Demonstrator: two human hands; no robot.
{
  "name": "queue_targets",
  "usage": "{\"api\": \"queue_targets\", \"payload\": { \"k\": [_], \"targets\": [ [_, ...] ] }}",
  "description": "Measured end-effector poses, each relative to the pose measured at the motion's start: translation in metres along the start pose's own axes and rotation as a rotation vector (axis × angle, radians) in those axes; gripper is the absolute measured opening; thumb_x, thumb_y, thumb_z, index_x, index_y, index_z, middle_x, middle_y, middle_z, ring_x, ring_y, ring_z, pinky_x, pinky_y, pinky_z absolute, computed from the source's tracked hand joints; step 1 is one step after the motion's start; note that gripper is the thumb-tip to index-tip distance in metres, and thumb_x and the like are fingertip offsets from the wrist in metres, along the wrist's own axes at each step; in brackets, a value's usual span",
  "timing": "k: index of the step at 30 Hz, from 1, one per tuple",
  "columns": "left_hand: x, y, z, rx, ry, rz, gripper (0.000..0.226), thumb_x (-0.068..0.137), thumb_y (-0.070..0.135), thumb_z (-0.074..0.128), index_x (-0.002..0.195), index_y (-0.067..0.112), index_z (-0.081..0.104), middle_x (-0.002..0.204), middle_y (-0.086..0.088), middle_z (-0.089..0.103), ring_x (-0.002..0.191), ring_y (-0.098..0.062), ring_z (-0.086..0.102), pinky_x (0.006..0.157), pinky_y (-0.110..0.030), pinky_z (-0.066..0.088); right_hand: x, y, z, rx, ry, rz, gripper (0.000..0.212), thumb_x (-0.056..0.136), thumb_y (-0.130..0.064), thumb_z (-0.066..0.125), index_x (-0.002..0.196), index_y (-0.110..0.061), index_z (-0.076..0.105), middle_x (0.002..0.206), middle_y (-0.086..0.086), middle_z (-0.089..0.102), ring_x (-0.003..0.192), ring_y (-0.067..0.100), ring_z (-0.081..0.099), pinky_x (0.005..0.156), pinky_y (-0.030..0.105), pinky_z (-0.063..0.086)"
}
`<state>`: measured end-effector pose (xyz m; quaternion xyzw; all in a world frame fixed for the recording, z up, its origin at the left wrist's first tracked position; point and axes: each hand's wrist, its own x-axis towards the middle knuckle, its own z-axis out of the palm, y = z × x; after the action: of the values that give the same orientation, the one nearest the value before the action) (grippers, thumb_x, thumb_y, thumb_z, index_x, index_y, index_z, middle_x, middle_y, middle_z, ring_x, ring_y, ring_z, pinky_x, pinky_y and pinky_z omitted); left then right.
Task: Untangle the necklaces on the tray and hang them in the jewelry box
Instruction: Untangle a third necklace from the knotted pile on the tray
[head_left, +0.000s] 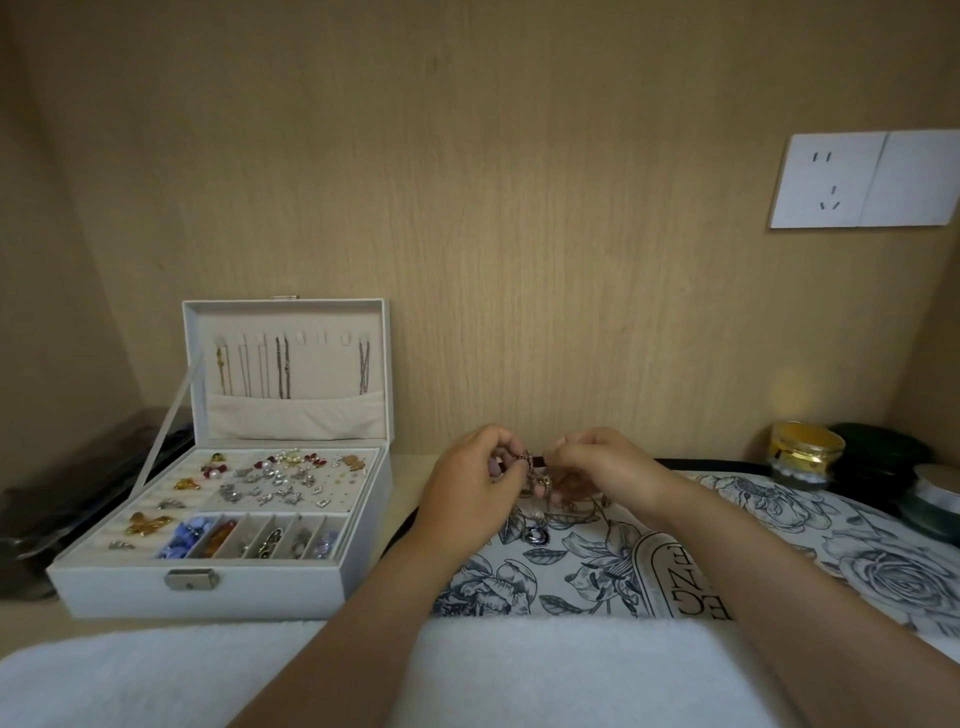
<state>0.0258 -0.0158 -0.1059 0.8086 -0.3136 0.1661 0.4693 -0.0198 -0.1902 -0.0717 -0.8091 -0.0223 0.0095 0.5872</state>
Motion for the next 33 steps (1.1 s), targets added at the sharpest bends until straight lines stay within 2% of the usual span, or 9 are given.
{"api": "queue_targets", "payload": {
  "k": [4, 8, 12, 16, 21, 24, 28, 30, 33],
  "targets": [
    [-0.002, 0.004, 0.0, 0.103, -0.014, 0.031, 0.013, 0.083, 0.015, 0.061, 0.083, 0.025, 0.053, 0.063, 0.017, 0.045, 0.06, -0.002, 0.044, 0.056, -0.022, 0.03, -0.001, -0.003, 0.005, -0.113, 0.036, 0.026, 0.03, 0.085, -0.029, 0.054, 0.057, -0.022, 0.048, 0.069, 0.002, 0.053, 0.075, 0.02, 0.049, 0.081, 0.039, 0.038],
    [-0.001, 0.007, -0.002, 0.213, 0.032, 0.075, 0.014, 0.082, 0.019, 0.058, 0.081, 0.028, 0.049, 0.064, 0.014, 0.05, 0.057, -0.003, 0.045, 0.059, -0.021, 0.027, -0.002, -0.002, 0.0, -0.148, 0.076, -0.025, 0.037, 0.076, -0.045, 0.062, 0.072, -0.009, 0.065, 0.073, -0.001, 0.056, 0.079, 0.014, 0.053, 0.085, 0.033, 0.04],
    [0.001, 0.005, -0.005, 0.262, 0.058, 0.082, 0.014, 0.084, 0.02, 0.057, 0.091, 0.032, 0.059, 0.072, 0.014, 0.057, 0.064, -0.003, 0.05, 0.064, -0.024, 0.036, -0.002, -0.003, 0.0, 0.063, 0.022, -0.073, 0.033, 0.095, -0.025, 0.059, 0.064, -0.018, 0.068, 0.072, 0.0, 0.061, 0.075, 0.018, 0.056, 0.078, 0.031, 0.046],
    [0.005, 0.001, -0.008, 0.299, 0.035, 0.053, 0.017, 0.086, 0.026, 0.056, 0.088, 0.032, 0.072, 0.083, 0.017, 0.061, 0.077, -0.002, 0.053, 0.081, -0.03, 0.043, -0.001, -0.006, -0.001, 0.165, 0.029, -0.062, 0.026, 0.098, -0.017, 0.053, 0.077, -0.01, 0.066, 0.074, 0.006, 0.064, 0.067, 0.02, 0.053, 0.068, 0.028, 0.045],
    [0.01, 0.006, -0.006, -0.089, -0.051, -0.32, 0.023, 0.088, 0.024, 0.054, 0.07, 0.02, 0.068, 0.079, 0.013, 0.063, 0.075, -0.008, 0.057, 0.07, -0.027, 0.044, -0.002, -0.008, 0.002, 0.112, 0.061, 0.016, 0.034, 0.097, -0.021, 0.053, 0.064, -0.015, 0.052, 0.068, 0.005, 0.063, 0.064, 0.021, 0.053, 0.068, 0.029, 0.047],
    [0.012, 0.013, -0.005, -0.273, -0.089, -0.471, 0.031, 0.084, 0.03, 0.051, 0.082, 0.003, 0.066, 0.077, -0.008, 0.063, 0.078, -0.019, 0.058, 0.073, -0.035, 0.046, -0.002, -0.008, 0.003, 0.038, 0.098, 0.054, 0.024, 0.096, -0.02, 0.06, 0.072, -0.013, 0.061, 0.067, 0.004, 0.065, 0.061, 0.018, 0.057, 0.069, 0.028, 0.048],
    [0.011, 0.018, -0.003, -0.455, -0.07, -0.597, 0.024, 0.091, 0.024, 0.052, 0.083, 0.011, 0.07, 0.083, -0.003, 0.066, 0.083, -0.019, 0.059, 0.087, -0.037, 0.048, 0.0, -0.005, 0.001, -0.061, 0.131, 0.097, 0.026, 0.09, -0.01, 0.066, 0.067, -0.014, 0.055, 0.059, 0.002, 0.063, 0.049, 0.01, 0.054, 0.049, 0.018, 0.042],
    [0.011, 0.02, -0.005, -0.696, -0.105, -0.645, 0.022, 0.095, 0.021, 0.047, 0.08, 0.015, 0.062, 0.085, -0.001, 0.063, 0.086, -0.019, 0.059, 0.098, -0.038, 0.046, 0.001, -0.003, 0.002, -0.108, 0.178, 0.109, 0.025, 0.089, -0.008, 0.067, 0.069, -0.014, 0.054, 0.058, 0.003, 0.061, 0.044, 0.008, 0.051, 0.043, 0.017, 0.04],
    [0.011, 0.016, -0.005, -0.915, -0.139, -0.671, 0.029, 0.098, 0.021, 0.036, 0.073, 0.015, 0.049, 0.084, -0.004, 0.06, 0.084, -0.022, 0.057, 0.099, -0.04, 0.044, 0.006, 0.001, 0.002, -0.143, 0.289, 0.066, 0.024, 0.089, -0.007, 0.066, 0.071, -0.015, 0.052, 0.06, 0.002, 0.054, 0.038, 0.003, 0.045, 0.039, 0.016, 0.035]
  ]
}}
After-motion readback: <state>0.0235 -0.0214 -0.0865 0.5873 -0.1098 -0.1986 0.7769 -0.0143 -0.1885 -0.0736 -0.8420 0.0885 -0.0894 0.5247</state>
